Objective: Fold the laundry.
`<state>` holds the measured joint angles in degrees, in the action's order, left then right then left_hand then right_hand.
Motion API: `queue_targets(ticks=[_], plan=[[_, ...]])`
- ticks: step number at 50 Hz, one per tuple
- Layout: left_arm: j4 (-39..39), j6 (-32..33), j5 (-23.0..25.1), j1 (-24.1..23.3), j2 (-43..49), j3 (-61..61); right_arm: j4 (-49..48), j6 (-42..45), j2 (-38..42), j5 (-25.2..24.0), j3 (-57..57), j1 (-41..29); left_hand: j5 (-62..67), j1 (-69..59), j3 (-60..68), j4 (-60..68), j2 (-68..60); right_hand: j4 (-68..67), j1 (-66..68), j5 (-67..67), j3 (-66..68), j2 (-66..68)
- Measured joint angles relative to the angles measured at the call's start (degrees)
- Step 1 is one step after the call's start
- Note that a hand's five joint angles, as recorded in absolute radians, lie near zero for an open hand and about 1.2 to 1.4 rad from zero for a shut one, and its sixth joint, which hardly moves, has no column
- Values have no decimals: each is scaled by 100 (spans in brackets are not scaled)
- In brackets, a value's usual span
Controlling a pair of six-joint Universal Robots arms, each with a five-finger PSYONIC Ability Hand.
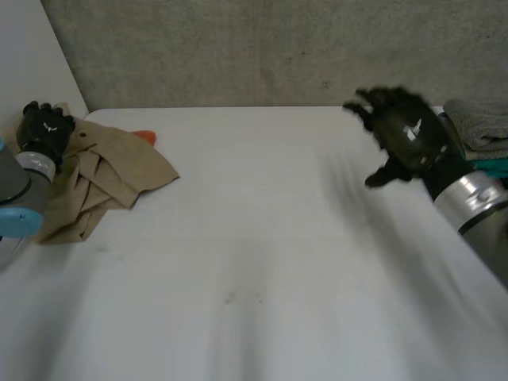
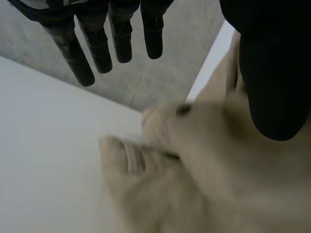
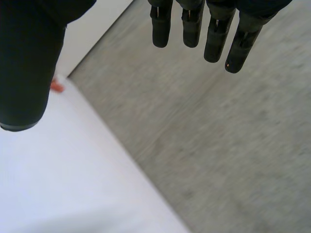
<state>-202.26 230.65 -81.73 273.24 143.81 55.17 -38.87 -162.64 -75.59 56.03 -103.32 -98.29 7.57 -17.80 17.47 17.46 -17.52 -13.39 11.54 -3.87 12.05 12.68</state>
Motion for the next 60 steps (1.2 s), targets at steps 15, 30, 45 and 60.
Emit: queue_targets(ticks=[15, 30, 45, 60], plan=[[-128, -71, 205, 254, 1038, -1136, 85, 679, 212, 46, -660, 173, 4836, -4449, 5056, 5099, -5087, 0, 0, 0, 0, 0], [-599, -3186, 604, -1436, -1875, 1098, 79, 617, 152, 56, -703, 355, 4836, -4458, 5077, 5121, -5101, 0, 0, 0, 0, 0], [-404, -3709, 915, -2727, -1919, 1447, 74, 628, 139, 57, -705, 517, 4917, -4542, 5083, 5123, -5106, 0, 0, 0, 0, 0], [-331, -4405, 1029, -5013, -1786, 1701, 80, 621, 123, 890, -533, 694, 4917, -4543, 5104, 5123, -5116, 0, 0, 0, 0, 0]])
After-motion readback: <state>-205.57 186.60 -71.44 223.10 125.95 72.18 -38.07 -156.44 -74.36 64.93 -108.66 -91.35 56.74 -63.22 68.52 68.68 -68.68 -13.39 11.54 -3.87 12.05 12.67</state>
